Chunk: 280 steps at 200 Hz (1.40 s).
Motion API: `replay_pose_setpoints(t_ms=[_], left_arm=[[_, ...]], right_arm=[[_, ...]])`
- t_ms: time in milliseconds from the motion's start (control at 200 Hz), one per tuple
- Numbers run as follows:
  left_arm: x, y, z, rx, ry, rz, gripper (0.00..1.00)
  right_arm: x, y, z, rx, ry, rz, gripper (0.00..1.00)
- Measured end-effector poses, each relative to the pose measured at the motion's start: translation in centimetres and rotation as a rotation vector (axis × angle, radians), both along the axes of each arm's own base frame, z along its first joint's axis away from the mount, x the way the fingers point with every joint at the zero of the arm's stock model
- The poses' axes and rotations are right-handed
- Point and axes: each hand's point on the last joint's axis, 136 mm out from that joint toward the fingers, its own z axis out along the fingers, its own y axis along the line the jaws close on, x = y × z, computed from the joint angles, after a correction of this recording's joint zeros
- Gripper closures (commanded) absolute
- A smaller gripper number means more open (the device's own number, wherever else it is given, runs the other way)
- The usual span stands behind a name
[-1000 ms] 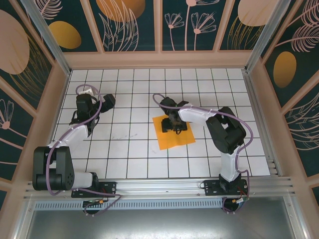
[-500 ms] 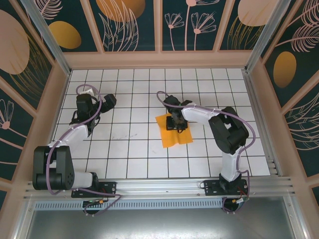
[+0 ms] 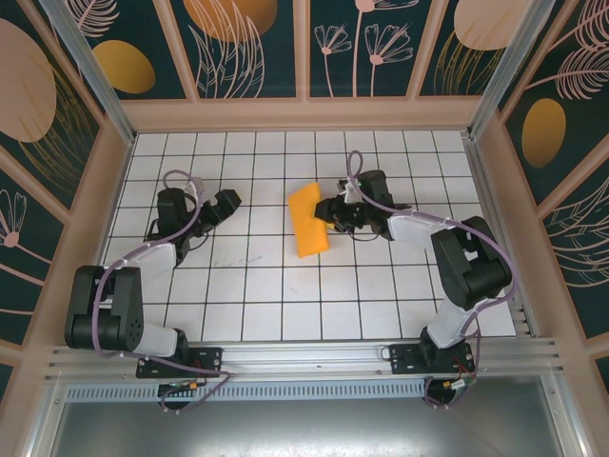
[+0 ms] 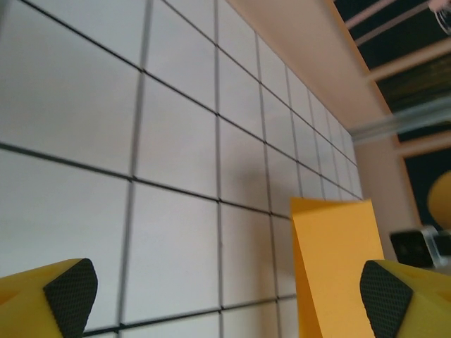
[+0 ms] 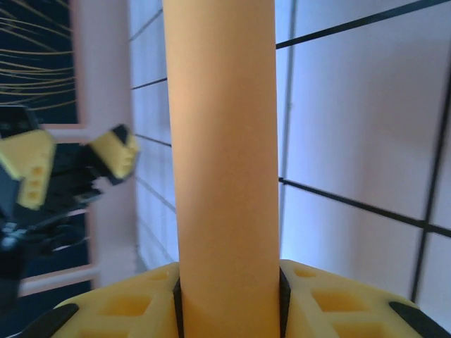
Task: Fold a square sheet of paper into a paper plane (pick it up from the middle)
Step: Fold the square sheet of paper in half at the center of the table.
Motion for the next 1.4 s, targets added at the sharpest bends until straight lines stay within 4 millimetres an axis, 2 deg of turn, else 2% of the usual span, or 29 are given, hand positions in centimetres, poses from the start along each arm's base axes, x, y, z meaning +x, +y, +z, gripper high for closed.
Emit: replay_pose_setpoints(t_ms=[135, 230, 350, 565, 791, 1001, 1196, 1316, 1401], left_arm=[[-1.1, -4.1, -0.2, -0.092, 0.037, -0.106, 0.12], [-2.1, -6.6, -1.2, -0.16, 0.082, -0.168, 0.2], [-3.3, -9.1, -2.5, -0.223, 0.15, -0.22, 0.3], [-4.2, -12.5, -2.7, -0.306, 0.173, -0.283, 0.5], [-4.5, -14.0, -3.8, -0.364, 0.219, -0.3, 0.63], [-4.1, -14.6, -2.5, -0.393, 0.182, -0.314, 0.73], [-3.9, -14.7, -1.9, -0.409, 0.16, -0.314, 0.9], [-3.8, -14.7, -2.2, -0.407, 0.161, -0.313, 1.0], [-3.7, -14.8, -2.4, -0.397, 0.166, -0.314, 1.0]], right_arm=[[-0.4, 0.6, 1.3, 0.091, 0.0, 0.032, 0.62], [-0.5, 0.8, 1.6, 0.127, 0.009, 0.044, 0.61], [-0.4, 0.7, 0.8, 0.147, 0.045, 0.038, 0.61], [-0.6, 0.6, -0.7, 0.16, 0.121, 0.024, 0.6], [-0.7, 0.7, -0.4, 0.182, 0.129, 0.025, 0.61], [-1.0, 0.6, -0.7, 0.182, 0.142, 0.029, 0.61], [-1.3, 0.5, -1.3, 0.175, 0.157, 0.026, 0.6], [-1.5, 0.4, -1.7, 0.16, 0.168, 0.026, 0.57], [-1.7, 0.1, -2.6, 0.122, 0.179, 0.019, 0.52]])
